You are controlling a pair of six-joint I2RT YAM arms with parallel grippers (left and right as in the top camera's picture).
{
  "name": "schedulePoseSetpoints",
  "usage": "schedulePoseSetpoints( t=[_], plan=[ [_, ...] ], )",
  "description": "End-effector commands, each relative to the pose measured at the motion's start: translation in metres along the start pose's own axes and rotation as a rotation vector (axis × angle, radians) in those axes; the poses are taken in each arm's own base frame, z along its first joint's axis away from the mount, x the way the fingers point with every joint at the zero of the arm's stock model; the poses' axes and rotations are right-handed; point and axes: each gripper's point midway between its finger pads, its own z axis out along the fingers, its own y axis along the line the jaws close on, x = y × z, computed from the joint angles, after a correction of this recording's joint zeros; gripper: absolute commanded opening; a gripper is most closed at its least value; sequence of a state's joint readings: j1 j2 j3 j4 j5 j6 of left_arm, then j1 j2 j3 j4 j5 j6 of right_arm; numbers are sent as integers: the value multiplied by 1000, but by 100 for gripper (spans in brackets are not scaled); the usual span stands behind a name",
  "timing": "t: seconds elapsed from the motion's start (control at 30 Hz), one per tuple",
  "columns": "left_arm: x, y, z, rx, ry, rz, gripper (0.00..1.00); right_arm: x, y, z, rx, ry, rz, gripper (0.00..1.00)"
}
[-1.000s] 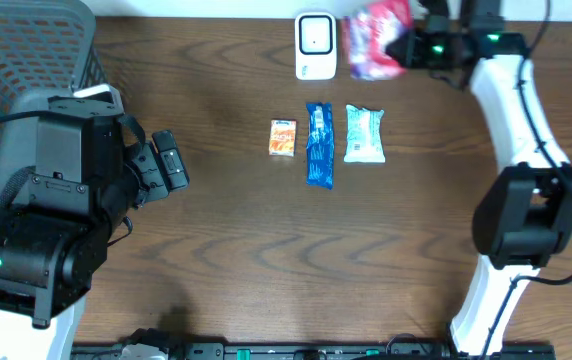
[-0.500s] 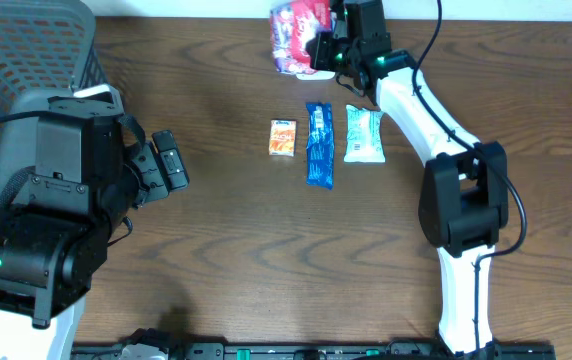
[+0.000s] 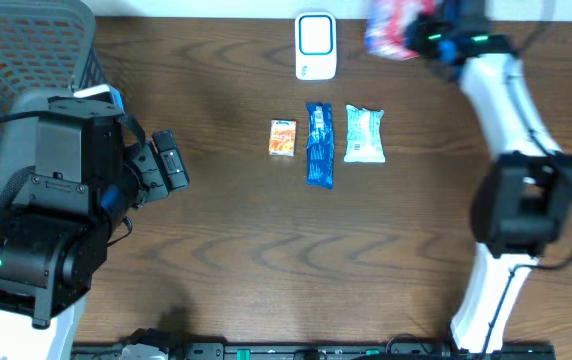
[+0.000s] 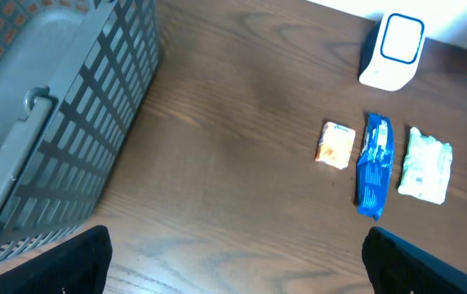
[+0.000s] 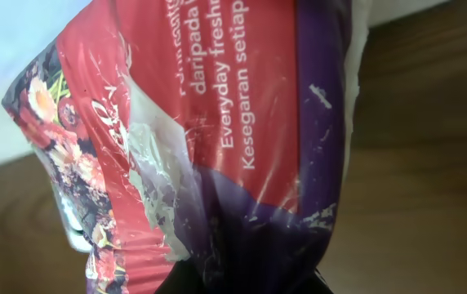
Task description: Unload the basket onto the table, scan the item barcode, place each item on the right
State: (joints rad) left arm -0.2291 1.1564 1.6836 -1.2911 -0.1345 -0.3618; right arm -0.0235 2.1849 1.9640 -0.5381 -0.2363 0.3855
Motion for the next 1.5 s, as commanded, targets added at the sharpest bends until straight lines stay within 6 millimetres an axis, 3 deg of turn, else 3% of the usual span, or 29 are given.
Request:
schedulePoseSetpoints(
  t=[0.0, 0.03, 0.13, 0.23, 0.33, 0.37, 0.4, 0.43, 0.5, 0.57, 0.7, 0.83, 0.87, 0.93, 1.23, 1.33, 1.47],
  plan=[
    [-1, 3, -1, -14, -6, 9, 98, -51, -64, -70, 133, -98, 7, 1],
    [-1, 3, -1, -14, -6, 9, 98, -47, -99, -79, 215, -69, 39, 1],
    [-1, 3, -1, -14, -6, 9, 98, -33, -175, -102, 427, -13, 108, 1],
    [-1, 3, -1, -14, -6, 9, 98, -16, -264, -137, 681, 55, 114, 1],
    [-1, 3, -1, -14, -6, 9, 98, -7, -307, -150, 731, 115, 59, 4],
    [-1, 3, -1, -14, -6, 9, 98, -5, -321, -155, 745, 123, 65, 18],
    [-1, 3, -1, -14, -6, 9, 98, -1, -336, -160, 771, 126, 88, 45],
    [-1, 3, -1, -14, -6, 9, 98, 2, -348, -165, 784, 130, 109, 67],
    [-1, 3, -1, -14, -6, 9, 98, 11, -369, -173, 802, 131, 173, 88],
    [-1, 3, -1, -14, -6, 9, 98, 16, -374, -174, 765, 131, 222, 99],
    [-1, 3, -1, -14, -6, 9, 98, 15, -332, -146, 430, 139, 208, 99],
    [-1, 3, -1, -14, -6, 9, 98, 9, -247, -119, 14, 143, 185, 99],
    [-1, 3, -1, -14, -6, 9, 98, 9, -240, -117, -16, 147, 178, 99],
    [-1, 3, -1, -14, -6, 9, 98, 16, -203, -109, -132, 186, 134, 98],
    [-1, 3, -1, -14, -6, 9, 98, 88, -57, -58, -327, 454, -93, 87],
    [-1, 3, -1, -14, -6, 9, 98, 113, -25, -37, -341, 498, -112, 84],
    [-1, 3, -1, -14, -6, 9, 98, 154, -13, -4, -237, 560, -55, 73]
  ],
)
